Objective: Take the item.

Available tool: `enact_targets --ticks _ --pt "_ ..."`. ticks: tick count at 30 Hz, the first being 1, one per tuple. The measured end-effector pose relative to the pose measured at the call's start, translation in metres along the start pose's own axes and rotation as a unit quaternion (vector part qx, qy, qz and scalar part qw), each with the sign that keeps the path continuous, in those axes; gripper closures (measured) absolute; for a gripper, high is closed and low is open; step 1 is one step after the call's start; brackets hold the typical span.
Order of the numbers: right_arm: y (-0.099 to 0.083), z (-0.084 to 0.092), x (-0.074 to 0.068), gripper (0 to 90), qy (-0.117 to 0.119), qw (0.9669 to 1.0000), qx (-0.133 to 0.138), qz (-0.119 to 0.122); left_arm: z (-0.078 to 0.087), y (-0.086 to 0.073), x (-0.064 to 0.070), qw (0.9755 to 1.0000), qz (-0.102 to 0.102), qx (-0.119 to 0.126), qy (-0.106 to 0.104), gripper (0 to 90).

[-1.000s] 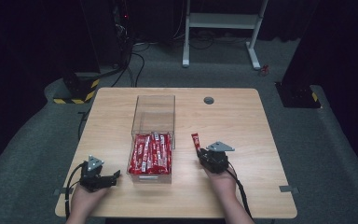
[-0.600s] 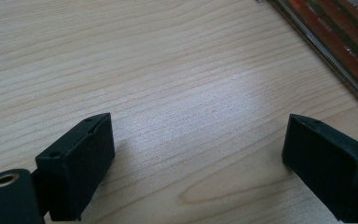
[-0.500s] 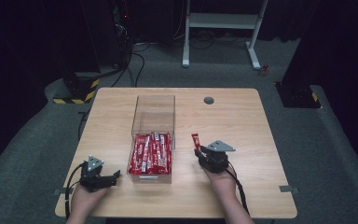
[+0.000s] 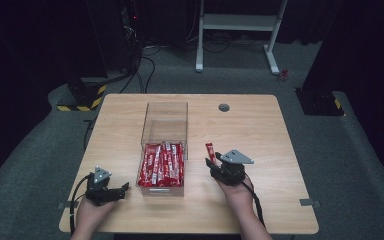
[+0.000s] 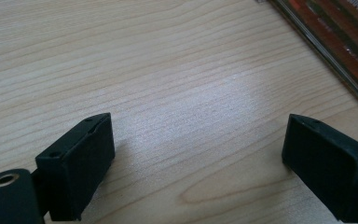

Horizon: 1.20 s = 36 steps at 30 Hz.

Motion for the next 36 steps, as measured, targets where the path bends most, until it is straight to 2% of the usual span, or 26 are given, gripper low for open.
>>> enact_targets --ticks 13,20,31,36 --pt "0.001 0.005 -0.003 44.3 0.008 1.0000 0.005 -0.002 0.000 0.000 0.000 1.0000 0.000 0.000 0.000 9.4" --pt "-0.004 0.006 0.001 40.2 0.007 1.0000 0.003 -0.005 0.000 0.000 0.000 1.0000 -0.002 0.001 -0.001 9.4" --pt "-0.016 0.020 0.016 36.8 -0.014 0.9998 -0.003 -0.017 0.000 0.001 0.000 1.0000 -0.008 0.000 -0.003 9.4" --pt "-0.031 0.027 0.025 35.8 -0.029 0.9994 -0.007 -0.017 -0.001 0.001 0.000 0.9999 -0.009 -0.001 -0.005 9.4"
Point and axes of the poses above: each handheld gripper's, and its own axes: z roughly backward along the jaws, y roughly out of its top, x roughly to its right, the point moved 8 cm from there along -z, roughly forward along the jaws, and after that the axes turned 9 degrees about -x, right-handed, at the moved point
